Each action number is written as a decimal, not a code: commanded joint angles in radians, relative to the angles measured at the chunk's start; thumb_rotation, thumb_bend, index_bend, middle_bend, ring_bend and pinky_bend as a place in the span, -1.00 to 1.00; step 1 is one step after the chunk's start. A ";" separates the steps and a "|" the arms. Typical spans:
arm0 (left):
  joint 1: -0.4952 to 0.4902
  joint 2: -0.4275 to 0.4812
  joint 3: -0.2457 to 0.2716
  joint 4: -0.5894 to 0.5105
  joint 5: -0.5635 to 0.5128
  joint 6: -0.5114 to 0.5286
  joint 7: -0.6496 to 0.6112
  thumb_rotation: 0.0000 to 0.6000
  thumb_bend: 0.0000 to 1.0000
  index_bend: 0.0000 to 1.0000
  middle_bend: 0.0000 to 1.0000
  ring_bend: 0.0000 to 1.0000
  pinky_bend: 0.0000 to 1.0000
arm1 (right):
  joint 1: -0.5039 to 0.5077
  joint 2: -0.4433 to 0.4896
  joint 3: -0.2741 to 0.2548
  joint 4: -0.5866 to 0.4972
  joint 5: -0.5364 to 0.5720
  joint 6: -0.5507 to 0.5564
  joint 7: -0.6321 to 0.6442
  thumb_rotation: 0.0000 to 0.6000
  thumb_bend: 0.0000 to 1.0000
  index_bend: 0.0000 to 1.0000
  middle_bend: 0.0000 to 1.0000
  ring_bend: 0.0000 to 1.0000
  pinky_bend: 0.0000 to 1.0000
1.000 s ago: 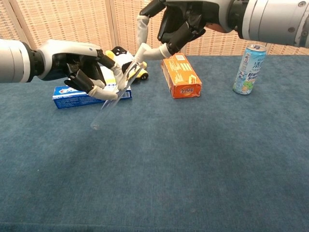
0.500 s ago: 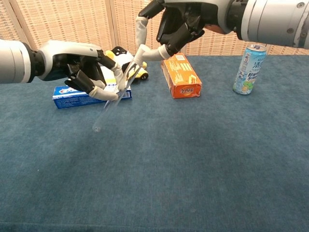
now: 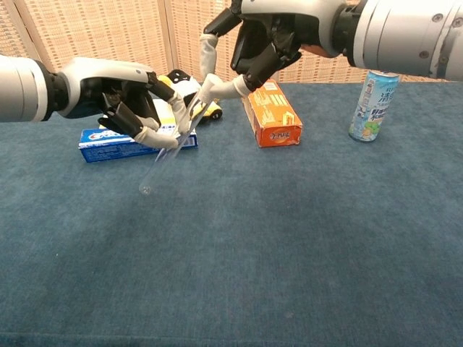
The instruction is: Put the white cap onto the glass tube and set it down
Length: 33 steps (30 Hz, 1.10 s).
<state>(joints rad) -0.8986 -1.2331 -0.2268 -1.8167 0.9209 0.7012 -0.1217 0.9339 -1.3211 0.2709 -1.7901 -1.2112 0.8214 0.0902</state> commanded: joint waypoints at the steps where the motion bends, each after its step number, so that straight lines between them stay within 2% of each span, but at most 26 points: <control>1: -0.001 0.001 0.000 0.000 -0.001 -0.001 0.000 1.00 -0.15 0.19 1.00 1.00 1.00 | 0.002 -0.003 -0.001 0.003 0.002 -0.002 -0.001 1.00 -0.17 0.23 1.00 1.00 1.00; 13: -0.003 0.002 0.002 0.000 -0.002 -0.003 0.000 1.00 -0.15 0.19 1.00 1.00 1.00 | 0.001 -0.009 -0.004 0.012 0.007 0.003 -0.011 1.00 -0.18 0.23 1.00 1.00 1.00; 17: -0.003 0.004 0.005 0.000 -0.002 0.003 0.008 1.00 -0.15 0.19 1.00 1.00 1.00 | 0.001 -0.009 -0.005 0.012 0.014 0.003 -0.021 1.00 -0.44 0.20 1.00 1.00 1.00; 20: -0.003 0.007 0.012 0.002 -0.004 0.012 0.025 1.00 -0.15 0.19 1.00 1.00 1.00 | 0.001 -0.008 -0.006 0.008 0.020 0.004 -0.029 1.00 -0.71 0.03 1.00 1.00 1.00; 23: -0.003 0.010 0.021 0.004 -0.007 0.023 0.047 1.00 -0.15 0.19 1.00 1.00 1.00 | -0.003 -0.005 -0.008 0.002 0.021 0.009 -0.034 1.00 -0.88 -0.13 1.00 1.00 1.00; 28: -0.006 0.017 0.047 0.021 -0.016 0.050 0.114 1.00 -0.15 0.19 1.00 1.00 1.00 | -0.022 0.019 -0.011 -0.021 0.012 0.032 -0.040 1.00 -0.93 -0.29 1.00 1.00 1.00; 33: -0.019 -0.004 0.101 0.070 -0.043 0.128 0.287 1.00 -0.15 0.19 1.00 1.00 1.00 | -0.071 0.081 -0.019 -0.060 -0.015 0.089 -0.043 1.00 -0.93 -0.32 1.00 1.00 1.00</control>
<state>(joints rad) -0.9090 -1.2240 -0.1588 -1.7766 0.8970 0.7837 0.0785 0.8810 -1.2599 0.2560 -1.8358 -1.2152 0.8906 0.0476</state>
